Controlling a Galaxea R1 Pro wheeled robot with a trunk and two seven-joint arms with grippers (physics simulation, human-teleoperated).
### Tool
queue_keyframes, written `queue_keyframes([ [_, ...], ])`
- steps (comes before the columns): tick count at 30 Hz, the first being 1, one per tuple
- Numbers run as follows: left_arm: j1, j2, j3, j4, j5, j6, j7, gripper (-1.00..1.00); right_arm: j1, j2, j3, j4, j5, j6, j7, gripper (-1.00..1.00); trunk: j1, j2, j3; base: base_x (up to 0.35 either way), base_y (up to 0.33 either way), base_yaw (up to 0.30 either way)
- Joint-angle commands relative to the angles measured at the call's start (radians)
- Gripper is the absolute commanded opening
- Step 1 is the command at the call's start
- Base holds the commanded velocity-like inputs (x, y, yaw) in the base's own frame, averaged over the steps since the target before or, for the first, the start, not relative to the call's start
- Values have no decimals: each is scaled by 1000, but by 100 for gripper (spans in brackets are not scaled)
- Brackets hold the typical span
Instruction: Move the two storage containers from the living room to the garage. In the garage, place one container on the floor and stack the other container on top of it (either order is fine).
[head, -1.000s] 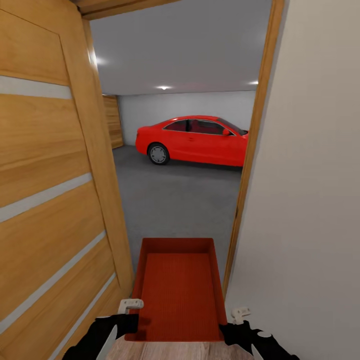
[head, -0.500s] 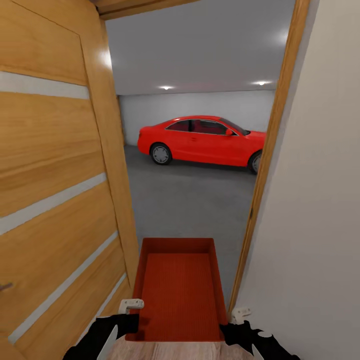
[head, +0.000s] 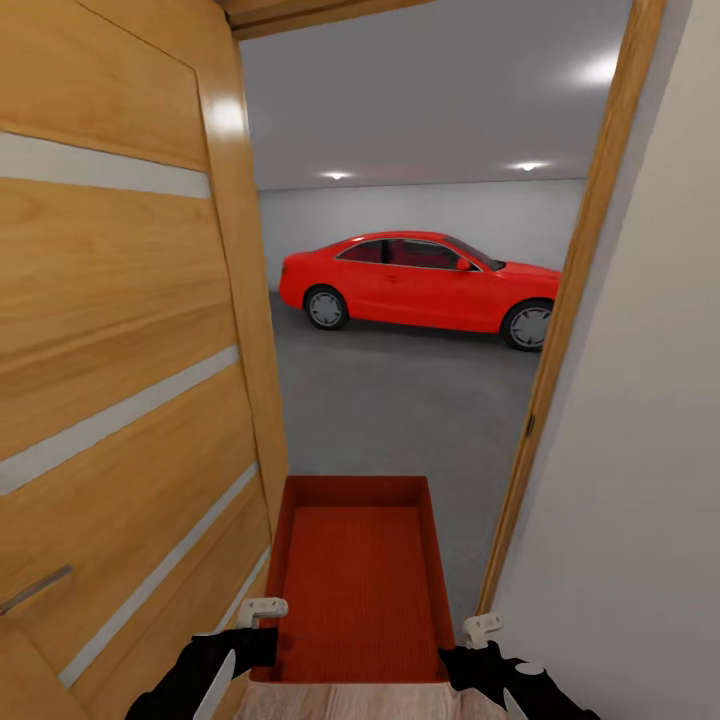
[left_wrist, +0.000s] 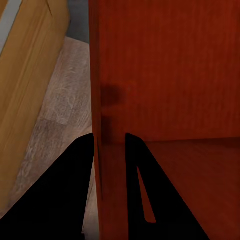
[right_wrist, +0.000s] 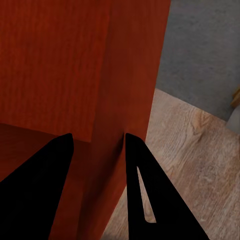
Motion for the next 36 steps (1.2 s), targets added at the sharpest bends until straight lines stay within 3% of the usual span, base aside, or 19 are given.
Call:
queue_keyframes([
  [1,0,-29,-3,-3,4,-32,5,-100,0,23,-2,2,8,6,4,-100,0,-1,-1,0,48,0],
  [36,0,-32,-3,-3,4,-32,5,-100,0,23,-2,2,7,7,-1,-100,0,-1,-1,12,49,0],
])
